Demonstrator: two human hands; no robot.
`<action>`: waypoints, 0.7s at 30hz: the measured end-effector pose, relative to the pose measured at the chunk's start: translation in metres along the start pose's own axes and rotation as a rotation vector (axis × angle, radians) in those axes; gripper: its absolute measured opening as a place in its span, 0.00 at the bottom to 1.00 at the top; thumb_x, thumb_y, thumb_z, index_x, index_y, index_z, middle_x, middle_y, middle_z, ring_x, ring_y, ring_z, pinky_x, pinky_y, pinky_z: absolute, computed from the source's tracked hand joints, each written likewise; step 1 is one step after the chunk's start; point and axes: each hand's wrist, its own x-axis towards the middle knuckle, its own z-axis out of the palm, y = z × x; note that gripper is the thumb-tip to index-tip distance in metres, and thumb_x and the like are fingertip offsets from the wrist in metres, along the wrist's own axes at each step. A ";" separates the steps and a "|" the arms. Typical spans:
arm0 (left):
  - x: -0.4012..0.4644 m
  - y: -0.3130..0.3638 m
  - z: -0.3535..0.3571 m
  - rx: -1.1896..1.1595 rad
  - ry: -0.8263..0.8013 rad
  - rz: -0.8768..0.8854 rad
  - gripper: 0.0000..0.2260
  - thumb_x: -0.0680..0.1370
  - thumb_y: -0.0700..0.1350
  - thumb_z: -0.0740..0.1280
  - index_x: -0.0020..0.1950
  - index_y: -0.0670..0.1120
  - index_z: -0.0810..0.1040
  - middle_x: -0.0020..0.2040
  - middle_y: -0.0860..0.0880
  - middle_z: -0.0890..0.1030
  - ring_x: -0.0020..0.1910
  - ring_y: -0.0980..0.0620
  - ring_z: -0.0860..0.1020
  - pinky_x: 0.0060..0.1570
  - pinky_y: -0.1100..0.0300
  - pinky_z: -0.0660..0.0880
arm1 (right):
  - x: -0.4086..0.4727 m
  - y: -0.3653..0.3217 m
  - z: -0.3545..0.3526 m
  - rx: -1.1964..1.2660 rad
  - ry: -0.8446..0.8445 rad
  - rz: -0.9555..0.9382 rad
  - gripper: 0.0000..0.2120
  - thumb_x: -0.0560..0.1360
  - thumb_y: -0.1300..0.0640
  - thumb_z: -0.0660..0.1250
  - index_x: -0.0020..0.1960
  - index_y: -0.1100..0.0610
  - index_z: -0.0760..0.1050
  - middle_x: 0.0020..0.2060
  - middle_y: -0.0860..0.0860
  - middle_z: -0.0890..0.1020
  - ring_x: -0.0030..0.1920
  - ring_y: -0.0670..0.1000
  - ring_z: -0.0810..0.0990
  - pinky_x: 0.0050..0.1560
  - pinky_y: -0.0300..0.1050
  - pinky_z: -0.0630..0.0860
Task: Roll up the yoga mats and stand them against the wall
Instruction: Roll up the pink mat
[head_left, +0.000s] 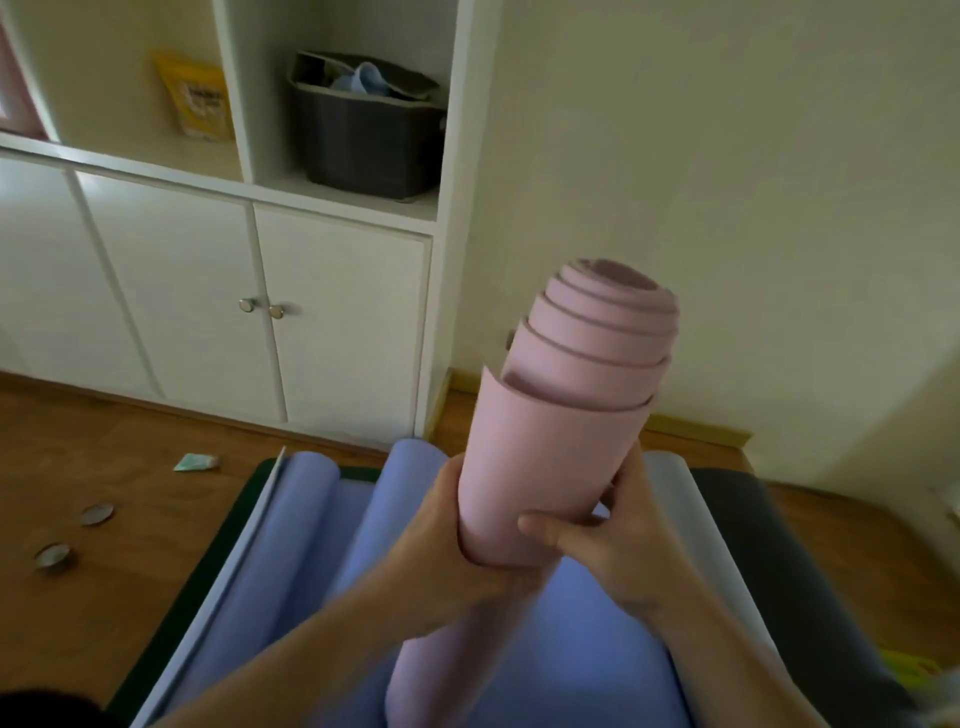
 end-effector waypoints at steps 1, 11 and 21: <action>0.001 0.002 0.003 0.044 -0.007 0.018 0.46 0.62 0.47 0.88 0.72 0.63 0.67 0.64 0.61 0.81 0.62 0.60 0.80 0.53 0.60 0.82 | -0.004 0.005 -0.002 -0.043 0.005 0.010 0.56 0.57 0.52 0.91 0.77 0.43 0.64 0.63 0.34 0.80 0.65 0.42 0.80 0.56 0.46 0.84; 0.011 0.033 0.012 0.096 -0.169 0.077 0.48 0.68 0.38 0.84 0.77 0.61 0.59 0.59 0.73 0.76 0.62 0.66 0.78 0.53 0.64 0.81 | -0.032 0.026 -0.017 -0.139 -0.043 0.089 0.53 0.58 0.55 0.90 0.74 0.38 0.66 0.63 0.35 0.81 0.62 0.41 0.81 0.51 0.47 0.86; 0.019 0.033 -0.005 0.178 -0.128 0.115 0.52 0.57 0.56 0.90 0.76 0.60 0.69 0.70 0.54 0.78 0.70 0.51 0.77 0.65 0.47 0.78 | -0.032 0.023 -0.017 -0.215 -0.187 0.101 0.57 0.59 0.57 0.91 0.77 0.37 0.63 0.64 0.33 0.79 0.63 0.43 0.80 0.56 0.42 0.83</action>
